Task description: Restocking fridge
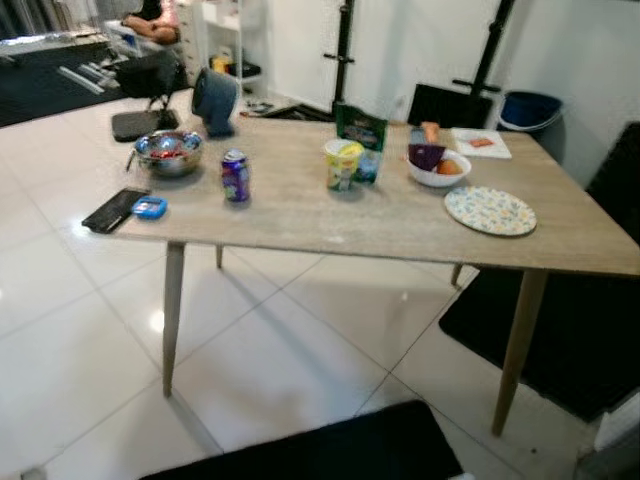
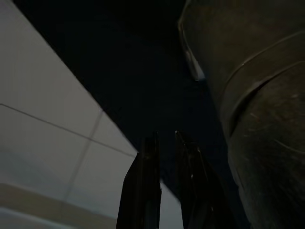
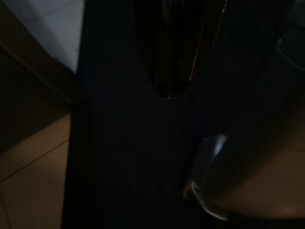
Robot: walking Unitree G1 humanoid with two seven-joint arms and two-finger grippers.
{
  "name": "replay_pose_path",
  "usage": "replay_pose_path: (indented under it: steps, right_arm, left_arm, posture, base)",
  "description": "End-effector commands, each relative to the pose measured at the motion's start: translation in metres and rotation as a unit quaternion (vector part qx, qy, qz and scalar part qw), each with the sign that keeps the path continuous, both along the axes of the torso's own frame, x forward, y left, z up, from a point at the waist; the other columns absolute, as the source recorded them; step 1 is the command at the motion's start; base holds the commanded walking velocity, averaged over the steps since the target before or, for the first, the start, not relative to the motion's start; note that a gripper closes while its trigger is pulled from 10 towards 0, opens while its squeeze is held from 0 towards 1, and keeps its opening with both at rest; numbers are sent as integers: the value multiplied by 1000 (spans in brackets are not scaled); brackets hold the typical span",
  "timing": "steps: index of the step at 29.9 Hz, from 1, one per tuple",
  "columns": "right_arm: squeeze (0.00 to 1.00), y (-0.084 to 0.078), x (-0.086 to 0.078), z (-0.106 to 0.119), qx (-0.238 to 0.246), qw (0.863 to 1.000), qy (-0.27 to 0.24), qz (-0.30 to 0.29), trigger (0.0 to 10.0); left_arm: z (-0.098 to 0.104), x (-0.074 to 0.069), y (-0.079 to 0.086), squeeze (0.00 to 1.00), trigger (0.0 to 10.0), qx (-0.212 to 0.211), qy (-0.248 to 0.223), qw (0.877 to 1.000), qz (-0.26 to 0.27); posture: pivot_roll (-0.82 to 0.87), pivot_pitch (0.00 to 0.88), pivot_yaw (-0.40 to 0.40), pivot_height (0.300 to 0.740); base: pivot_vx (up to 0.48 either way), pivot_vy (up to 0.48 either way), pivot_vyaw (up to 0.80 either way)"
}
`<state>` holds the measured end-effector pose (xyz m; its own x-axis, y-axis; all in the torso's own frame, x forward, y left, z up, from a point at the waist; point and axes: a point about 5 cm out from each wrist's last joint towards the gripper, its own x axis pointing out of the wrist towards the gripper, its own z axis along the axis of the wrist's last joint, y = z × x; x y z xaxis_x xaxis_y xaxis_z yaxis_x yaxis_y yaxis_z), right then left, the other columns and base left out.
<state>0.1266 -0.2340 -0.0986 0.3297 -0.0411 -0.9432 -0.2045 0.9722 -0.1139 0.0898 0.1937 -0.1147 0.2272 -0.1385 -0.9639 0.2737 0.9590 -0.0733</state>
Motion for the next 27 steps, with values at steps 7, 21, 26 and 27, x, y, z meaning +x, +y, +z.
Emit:
replay_pose_path:
  steps: [7,21,26,27]
  right_arm:
    - [0,-3,-1,0,-4,1000,2,-7,10000]
    - [0,-6,-2,1,-5,1000,1,-7,10000]
    - [0,-6,-2,1,-5,1000,2,-6,10000]
    - [0,-6,-2,1,-5,1000,2,-6,10000]
  left_arm:
    - [6,29,-12,0,10000,-14,-57,998,-4]
    - [6,29,-12,0,10000,-13,-56,998,-2]
    - [7,32,-15,0,10000,-16,-61,998,13]
    - [7,33,-15,0,10000,-18,-62,998,17]
  posture:
    - [-44,0,2,740]
    - [-45,0,1,740]
    - [-45,0,1,740]
    - [-46,0,1,740]
  base:
    - [310,0,0]
    - [306,0,0]
    - [115,0,0]
    - [0,0,0]
